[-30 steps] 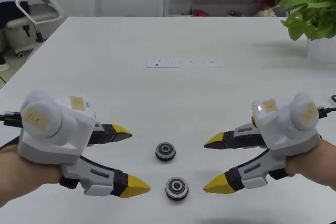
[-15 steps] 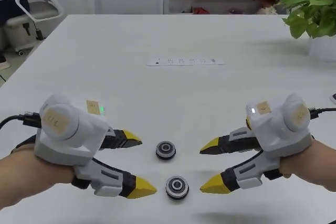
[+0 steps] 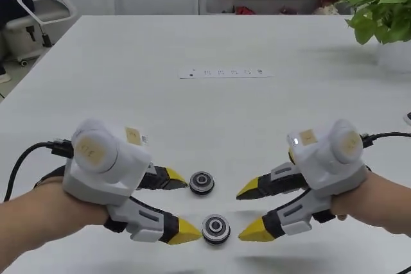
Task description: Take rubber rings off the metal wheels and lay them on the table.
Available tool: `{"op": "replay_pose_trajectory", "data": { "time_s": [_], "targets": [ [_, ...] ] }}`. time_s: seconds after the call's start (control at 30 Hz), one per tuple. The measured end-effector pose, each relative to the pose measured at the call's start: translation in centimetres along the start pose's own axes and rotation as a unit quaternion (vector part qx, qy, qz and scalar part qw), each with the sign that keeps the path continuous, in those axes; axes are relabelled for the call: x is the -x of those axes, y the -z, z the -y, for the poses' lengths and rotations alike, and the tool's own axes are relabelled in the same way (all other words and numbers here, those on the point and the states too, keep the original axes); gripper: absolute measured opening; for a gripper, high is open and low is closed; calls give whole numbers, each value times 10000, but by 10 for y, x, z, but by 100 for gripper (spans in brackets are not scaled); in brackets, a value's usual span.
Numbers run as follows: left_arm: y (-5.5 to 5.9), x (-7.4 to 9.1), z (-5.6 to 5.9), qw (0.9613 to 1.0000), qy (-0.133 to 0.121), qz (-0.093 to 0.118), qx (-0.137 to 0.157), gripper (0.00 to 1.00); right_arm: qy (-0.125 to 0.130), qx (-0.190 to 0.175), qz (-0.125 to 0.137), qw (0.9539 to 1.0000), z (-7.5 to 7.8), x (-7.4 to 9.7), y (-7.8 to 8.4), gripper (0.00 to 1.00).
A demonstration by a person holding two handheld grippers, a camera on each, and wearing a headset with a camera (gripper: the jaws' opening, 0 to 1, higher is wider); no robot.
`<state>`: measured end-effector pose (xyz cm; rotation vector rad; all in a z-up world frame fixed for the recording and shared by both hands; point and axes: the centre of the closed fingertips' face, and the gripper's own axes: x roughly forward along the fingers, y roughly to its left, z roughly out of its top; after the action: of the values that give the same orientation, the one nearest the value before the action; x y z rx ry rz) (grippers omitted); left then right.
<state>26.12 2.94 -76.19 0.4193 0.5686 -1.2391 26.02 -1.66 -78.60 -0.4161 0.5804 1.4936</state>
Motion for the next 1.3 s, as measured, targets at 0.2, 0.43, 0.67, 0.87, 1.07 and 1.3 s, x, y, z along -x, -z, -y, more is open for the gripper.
{"op": "replay_pose_trajectory", "data": {
  "time_s": [0.2, 0.43, 0.67, 0.87, 1.07, 1.3],
  "targets": [
    [2, -6, 2, 9999, 119, -77, -13, 46, -81, 3, -30, 10000, -1, -4, 1, 38],
    [1, -13, 7, 9996, 243, -129, 7, 40, -158, 28, -62, 9999, -1, -8, 0, 36],
    [3, -23, 13, 9989, 400, -247, -46, 35, -179, 22, -85, 9998, 0, -10, 0, 35],
    [2, -28, 16, 9985, 459, -281, -71, 31, -195, -14, -75, 9998, -1, -11, 1, 35],
    [5, -33, 20, 9980, 502, -354, -139, 26, -237, -22, -100, 9997, -3, -11, 3, 35],
    [8, -38, 20, 9978, 469, -435, -167, 22, -262, -40, -125, 9996, -4, -12, 5, 34]
  ]
}}
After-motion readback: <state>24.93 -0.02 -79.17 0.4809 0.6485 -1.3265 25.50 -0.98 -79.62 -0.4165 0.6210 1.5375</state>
